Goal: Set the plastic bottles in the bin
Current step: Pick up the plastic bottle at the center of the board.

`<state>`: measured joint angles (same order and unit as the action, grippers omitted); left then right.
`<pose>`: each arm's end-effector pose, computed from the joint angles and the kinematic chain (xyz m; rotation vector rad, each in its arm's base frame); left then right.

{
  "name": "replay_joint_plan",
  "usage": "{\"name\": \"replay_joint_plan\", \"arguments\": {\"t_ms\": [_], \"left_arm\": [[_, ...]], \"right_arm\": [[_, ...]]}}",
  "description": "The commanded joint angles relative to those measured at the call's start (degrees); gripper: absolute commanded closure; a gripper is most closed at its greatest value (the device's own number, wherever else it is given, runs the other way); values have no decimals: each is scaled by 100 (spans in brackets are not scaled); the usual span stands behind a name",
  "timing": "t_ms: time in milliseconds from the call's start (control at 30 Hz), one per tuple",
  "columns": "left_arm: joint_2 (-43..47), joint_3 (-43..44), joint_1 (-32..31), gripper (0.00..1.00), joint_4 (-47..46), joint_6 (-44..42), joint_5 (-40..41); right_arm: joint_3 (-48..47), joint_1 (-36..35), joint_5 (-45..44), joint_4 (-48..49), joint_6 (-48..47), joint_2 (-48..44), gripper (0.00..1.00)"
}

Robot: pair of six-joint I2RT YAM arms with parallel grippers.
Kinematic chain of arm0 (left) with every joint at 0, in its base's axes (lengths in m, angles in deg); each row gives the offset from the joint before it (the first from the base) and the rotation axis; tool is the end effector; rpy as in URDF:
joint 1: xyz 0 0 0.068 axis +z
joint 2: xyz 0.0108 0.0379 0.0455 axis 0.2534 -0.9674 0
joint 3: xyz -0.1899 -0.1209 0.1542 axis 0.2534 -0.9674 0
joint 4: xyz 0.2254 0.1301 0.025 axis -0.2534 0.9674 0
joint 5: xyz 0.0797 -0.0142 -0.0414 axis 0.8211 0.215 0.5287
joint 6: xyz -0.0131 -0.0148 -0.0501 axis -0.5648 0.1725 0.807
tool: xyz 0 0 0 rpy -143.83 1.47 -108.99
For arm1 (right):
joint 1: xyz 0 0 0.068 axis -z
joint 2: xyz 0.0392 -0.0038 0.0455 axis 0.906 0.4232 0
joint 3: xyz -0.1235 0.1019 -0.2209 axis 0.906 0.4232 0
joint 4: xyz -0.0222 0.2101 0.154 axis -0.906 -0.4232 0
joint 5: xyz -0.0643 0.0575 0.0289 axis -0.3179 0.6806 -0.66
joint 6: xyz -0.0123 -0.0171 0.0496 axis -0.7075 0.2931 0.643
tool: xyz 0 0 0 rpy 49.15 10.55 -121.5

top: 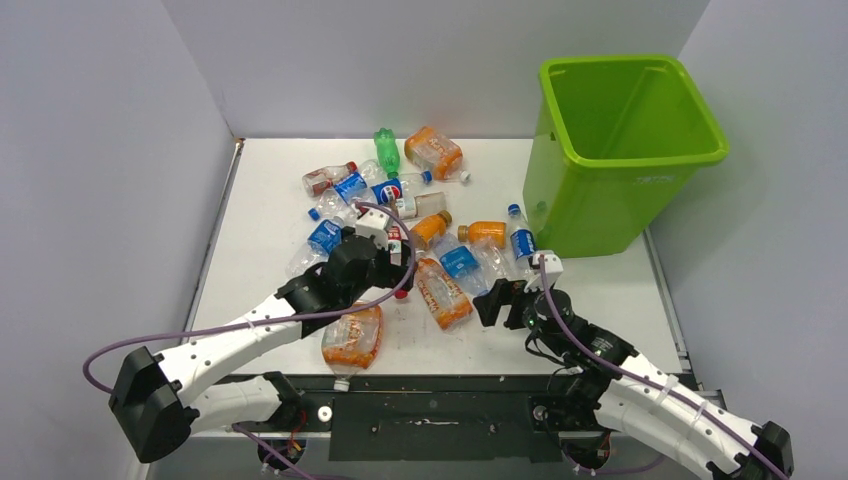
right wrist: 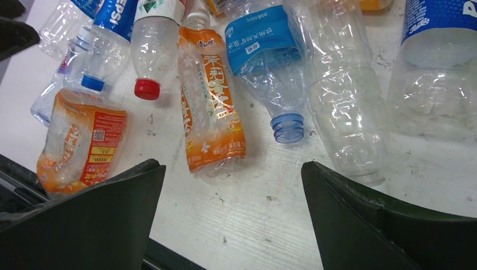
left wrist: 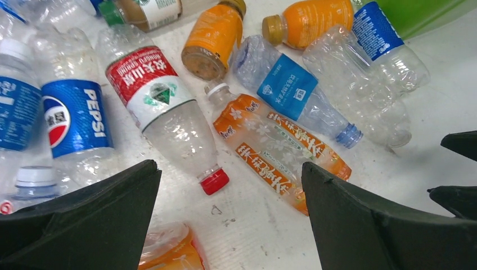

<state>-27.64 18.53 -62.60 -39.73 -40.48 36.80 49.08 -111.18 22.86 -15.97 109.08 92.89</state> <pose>0.1754 -0.1773 0.2849 0.2833 2.0285 -0.4185 0.1120 0.1096 0.2218 -0.0994 2.1119 0.7394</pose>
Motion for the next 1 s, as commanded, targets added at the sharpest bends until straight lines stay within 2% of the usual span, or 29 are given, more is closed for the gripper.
{"name": "replay_joint_plan", "arguments": {"t_ms": [0, 133, 200, 300, 533, 700, 733, 800, 967], "left_arm": [[-142, -234, -2, 3, -450, 978, -125], [-908, 389, 177, 0, 174, 1241, 294], [-1326, 787, 393, 7, 466, 1418, 303], [-1835, 1073, 729, 8, 582, 1628, 174], [-2822, 1709, 1107, 3, 849, 1844, 127], [-3343, 2178, 1305, 3, 1090, 1864, 80], [-3427, 2277, 1308, 0, 1130, 1836, 120], [-3594, 2446, 1324, 3, 1215, 1804, 196], [-4007, 2720, 1472, 2, 1339, 1828, 145]], "right_arm": [[128, -41, -268, 187, 300, -341, 3], [215, -44, -195, 172, 463, -467, 3], [241, -50, -166, 146, 529, -558, 4], [240, -69, -114, 108, 591, -720, 4], [136, -79, -35, -31, 609, -845, 4], [54, -105, 0, -64, 601, -881, 4], [47, -102, -3, -70, 601, -881, 4], [20, -105, -5, -73, 592, -877, 4], [-15, -123, -16, -70, 584, -863, 3]]}}
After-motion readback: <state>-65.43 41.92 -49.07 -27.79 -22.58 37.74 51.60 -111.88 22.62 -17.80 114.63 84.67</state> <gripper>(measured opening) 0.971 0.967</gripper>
